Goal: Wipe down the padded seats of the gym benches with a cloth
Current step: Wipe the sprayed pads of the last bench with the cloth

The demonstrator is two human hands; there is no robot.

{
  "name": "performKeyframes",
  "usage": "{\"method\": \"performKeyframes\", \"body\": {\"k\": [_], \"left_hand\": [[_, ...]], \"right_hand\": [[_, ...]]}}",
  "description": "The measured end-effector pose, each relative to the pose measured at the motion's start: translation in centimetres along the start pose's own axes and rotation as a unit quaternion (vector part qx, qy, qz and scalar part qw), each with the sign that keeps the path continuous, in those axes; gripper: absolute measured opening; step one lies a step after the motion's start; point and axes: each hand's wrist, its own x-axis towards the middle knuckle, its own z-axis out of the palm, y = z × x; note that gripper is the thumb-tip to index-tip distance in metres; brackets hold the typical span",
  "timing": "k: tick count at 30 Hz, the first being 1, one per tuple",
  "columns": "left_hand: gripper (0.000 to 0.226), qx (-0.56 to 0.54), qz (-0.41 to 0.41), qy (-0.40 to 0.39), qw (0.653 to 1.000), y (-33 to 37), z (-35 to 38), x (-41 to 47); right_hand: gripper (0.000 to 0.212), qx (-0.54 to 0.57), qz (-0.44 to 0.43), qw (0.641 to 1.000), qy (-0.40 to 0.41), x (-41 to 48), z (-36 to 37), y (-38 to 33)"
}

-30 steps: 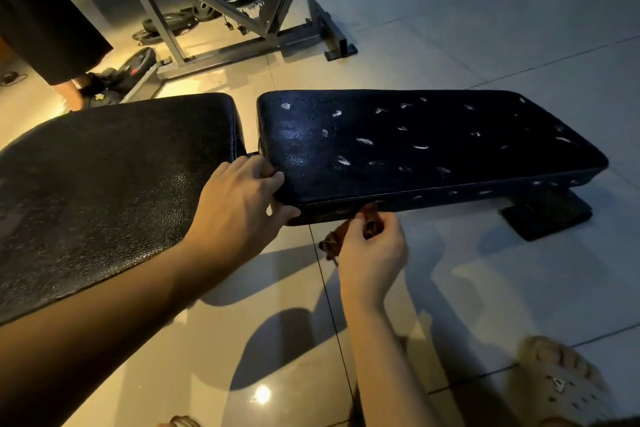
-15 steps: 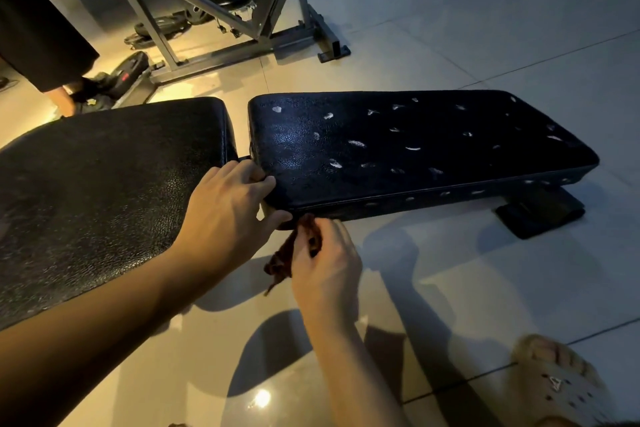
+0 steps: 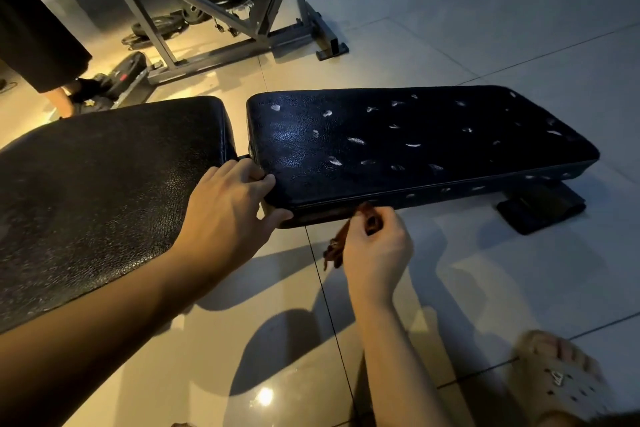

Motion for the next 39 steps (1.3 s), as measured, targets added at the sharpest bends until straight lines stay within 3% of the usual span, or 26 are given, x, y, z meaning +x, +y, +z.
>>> {"method": "performKeyframes", "body": {"k": [2, 6, 12, 15, 18, 22, 25, 30, 34, 36, 39], "left_hand": [[0.044, -0.001, 0.002, 0.003, 1.0, 0.0, 0.1, -0.1], [0.044, -0.001, 0.004, 0.009, 1.0, -0.3, 0.2, 0.0], [0.046, -0.001, -0.007, -0.003, 1.0, 0.0, 0.1, -0.1], [0.045, -0.002, -0.002, 0.007, 1.0, -0.2, 0.3, -0.1], [0.053, 0.0, 0.005, 0.003, 1.0, -0.3, 0.1, 0.1], [0.048, 0.003, 0.0, -0.008, 1.0, -0.2, 0.1, 0.1], [0.049, -0.002, -0.005, -0.013, 1.0, -0.1, 0.0, -0.1], [0.052, -0.004, -0.009, -0.015, 1.0, -0.1, 0.0, -0.3], [0.051, -0.006, -0.01, -0.014, 1.0, 0.2, 0.0, -0.2], [0.052, -0.005, -0.007, -0.015, 1.0, 0.2, 0.1, -0.1], [0.05, -0.001, -0.001, -0.009, 1.0, -0.1, 0.1, -0.2]], "right_hand": [[0.005, -0.008, -0.009, 1.0, -0.002, -0.4, 0.2, -0.5], [0.009, -0.028, -0.114, 0.987, -0.111, -4.2, 1.8, -2.4], [0.007, 0.015, 0.039, 0.999, 0.022, 0.6, -0.4, -0.1], [0.003, 0.013, -0.047, 0.998, -0.035, -2.9, 1.7, -2.1], [0.013, 0.0, -0.131, 0.984, -0.119, -4.5, 2.1, -2.6], [0.012, -0.045, -0.123, 0.989, -0.062, -2.5, 1.0, -1.3], [0.01, -0.031, -0.109, 0.991, -0.066, -3.5, 1.8, -1.7], [0.012, 0.062, 0.052, 0.996, 0.031, -0.2, 0.1, -0.3], [0.014, 0.044, 0.061, 0.994, 0.079, 0.3, 0.4, -0.6], [0.017, 0.051, 0.036, 0.996, 0.056, -1.3, 1.4, -1.4], [0.016, 0.038, -0.031, 0.997, -0.052, -4.5, 2.3, -2.9]]}}
